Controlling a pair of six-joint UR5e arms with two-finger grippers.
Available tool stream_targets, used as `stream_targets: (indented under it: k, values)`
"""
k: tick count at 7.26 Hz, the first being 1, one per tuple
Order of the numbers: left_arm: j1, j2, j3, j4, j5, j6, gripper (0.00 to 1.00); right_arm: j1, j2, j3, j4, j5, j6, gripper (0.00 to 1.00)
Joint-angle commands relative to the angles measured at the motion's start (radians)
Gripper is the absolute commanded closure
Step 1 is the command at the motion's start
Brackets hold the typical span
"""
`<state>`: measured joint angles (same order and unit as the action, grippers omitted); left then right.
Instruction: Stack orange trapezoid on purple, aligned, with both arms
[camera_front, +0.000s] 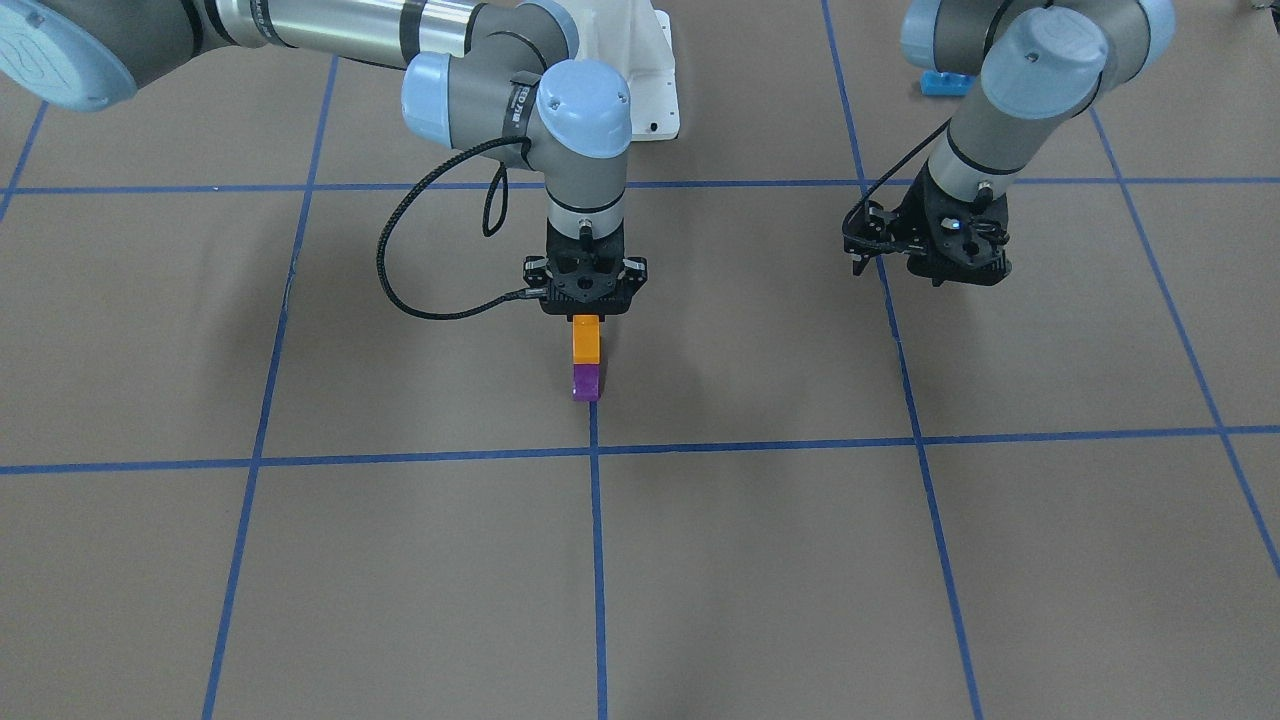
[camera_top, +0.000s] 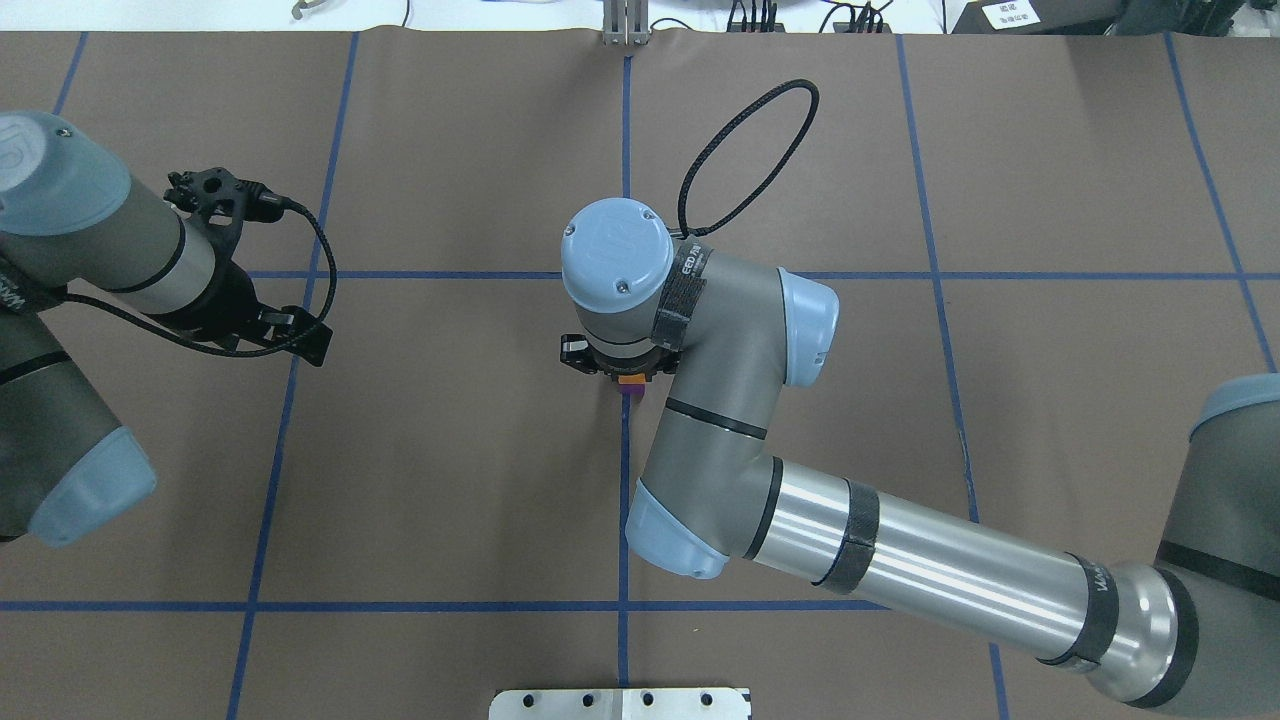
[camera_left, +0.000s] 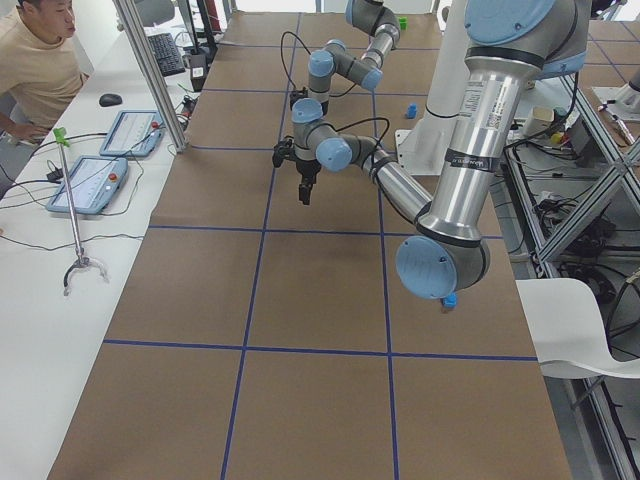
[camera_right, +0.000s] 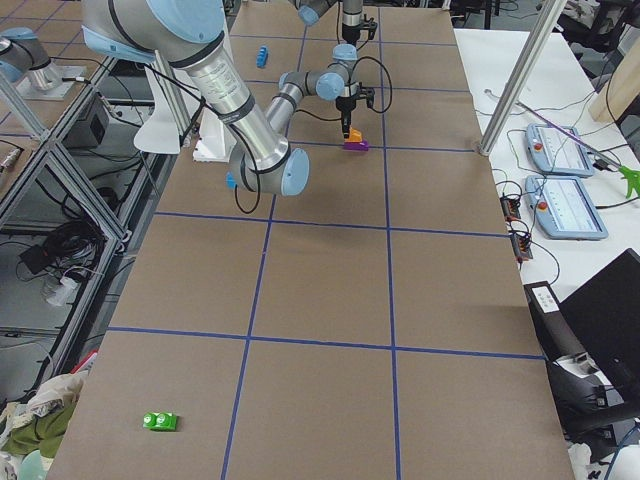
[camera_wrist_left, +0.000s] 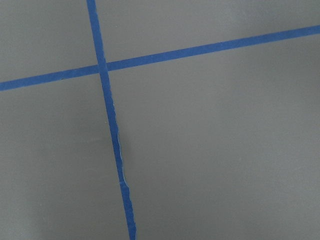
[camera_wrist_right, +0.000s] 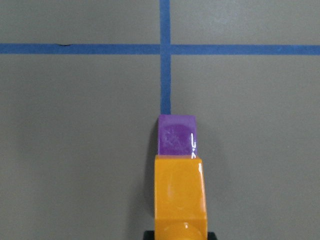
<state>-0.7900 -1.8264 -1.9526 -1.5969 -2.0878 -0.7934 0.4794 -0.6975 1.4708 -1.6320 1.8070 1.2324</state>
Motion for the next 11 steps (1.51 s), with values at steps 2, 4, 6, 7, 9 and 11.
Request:
stream_targets:
  k: [2,4,6,7,9,11]
  values:
    - [0.0,-0.001,0.0,0.0,0.0,-0.001,0.0,-0.001,-0.001,-0.004,-0.002,0.0,-0.01,1.0]
    - [0.0,-0.001,0.0,0.0,0.0,-0.001,0.0,-0.002,0.003,-0.003,-0.002,0.0,-0.01,0.22]
    - [0.002,-0.002,-0.002,0.0,0.0,-0.023,0.0,-0.002,0.004,-0.003,-0.002,0.0,-0.008,0.0]
    - [0.002,-0.008,-0.002,0.0,0.0,-0.024,0.0,-0.002,0.007,0.0,-0.002,0.002,-0.008,0.0]
    - [0.002,-0.01,-0.002,0.0,0.0,-0.023,0.0,0.025,0.009,0.046,-0.011,0.012,-0.007,0.0]
    - [-0.021,-0.004,-0.022,0.0,-0.003,-0.009,0.0,0.132,-0.054,0.148,-0.067,0.114,-0.011,0.0]
